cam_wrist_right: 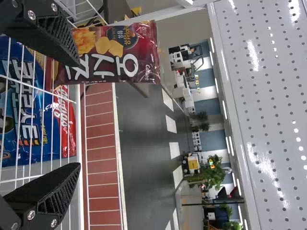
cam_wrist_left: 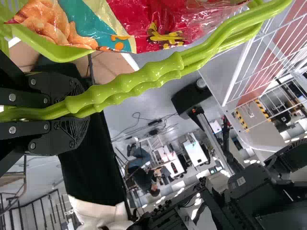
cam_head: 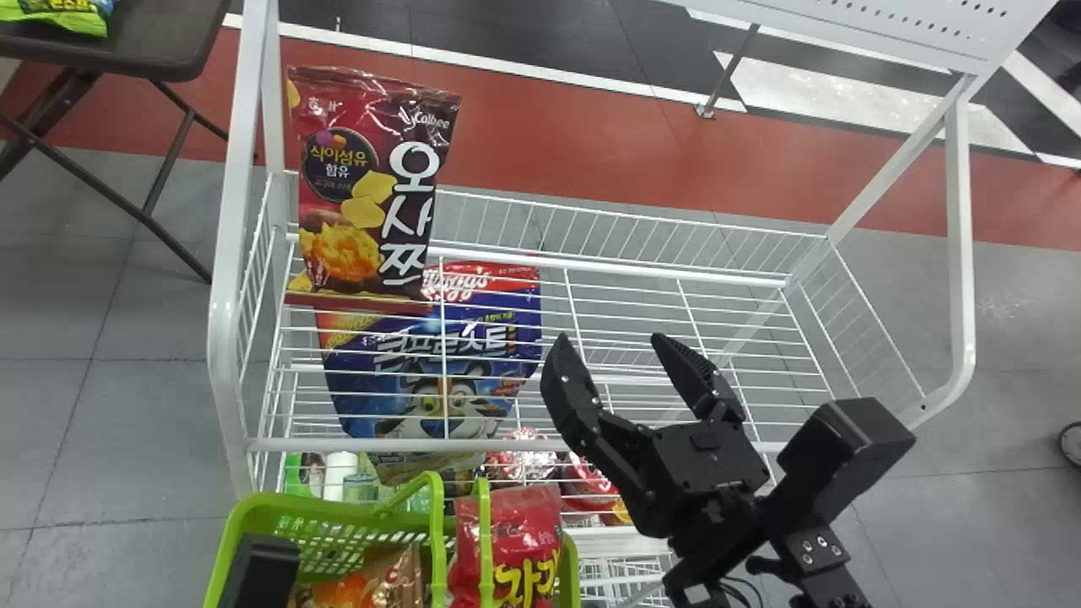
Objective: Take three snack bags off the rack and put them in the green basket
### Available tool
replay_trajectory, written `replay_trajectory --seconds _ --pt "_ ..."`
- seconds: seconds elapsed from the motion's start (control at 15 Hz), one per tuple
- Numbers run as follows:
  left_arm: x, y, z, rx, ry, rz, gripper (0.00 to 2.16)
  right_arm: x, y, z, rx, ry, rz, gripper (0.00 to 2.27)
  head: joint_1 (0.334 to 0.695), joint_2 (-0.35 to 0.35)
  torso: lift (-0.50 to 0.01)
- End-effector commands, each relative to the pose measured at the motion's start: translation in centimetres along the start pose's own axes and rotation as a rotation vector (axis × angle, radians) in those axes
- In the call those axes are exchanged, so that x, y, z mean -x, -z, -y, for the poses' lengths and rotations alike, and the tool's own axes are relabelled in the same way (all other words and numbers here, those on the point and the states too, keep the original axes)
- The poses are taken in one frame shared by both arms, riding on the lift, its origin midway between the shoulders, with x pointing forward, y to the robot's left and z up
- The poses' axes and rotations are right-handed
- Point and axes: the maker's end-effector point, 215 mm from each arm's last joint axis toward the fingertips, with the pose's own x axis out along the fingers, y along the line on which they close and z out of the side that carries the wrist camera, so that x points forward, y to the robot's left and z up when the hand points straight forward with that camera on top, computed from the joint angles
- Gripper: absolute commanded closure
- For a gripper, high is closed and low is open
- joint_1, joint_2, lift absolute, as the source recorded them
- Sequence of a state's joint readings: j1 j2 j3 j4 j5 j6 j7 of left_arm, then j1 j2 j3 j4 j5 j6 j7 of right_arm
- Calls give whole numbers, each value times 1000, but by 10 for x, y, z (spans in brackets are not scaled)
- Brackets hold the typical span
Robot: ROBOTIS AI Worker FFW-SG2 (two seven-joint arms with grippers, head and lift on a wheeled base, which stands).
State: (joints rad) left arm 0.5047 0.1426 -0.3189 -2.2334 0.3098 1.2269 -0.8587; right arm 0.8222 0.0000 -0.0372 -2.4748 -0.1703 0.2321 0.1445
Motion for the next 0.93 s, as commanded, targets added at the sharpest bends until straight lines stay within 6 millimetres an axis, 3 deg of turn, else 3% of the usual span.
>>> replay_trajectory --seconds 0.0,0.87 --pt "1 -1 -1 -1 -1 3 1244 0 0 -1 -1 -2 -1 76 695 -350 -26" --pt "1 -1 -1 -1 0 4 1244 1 -1 -2 -1 -11 1 76 695 -350 -26"
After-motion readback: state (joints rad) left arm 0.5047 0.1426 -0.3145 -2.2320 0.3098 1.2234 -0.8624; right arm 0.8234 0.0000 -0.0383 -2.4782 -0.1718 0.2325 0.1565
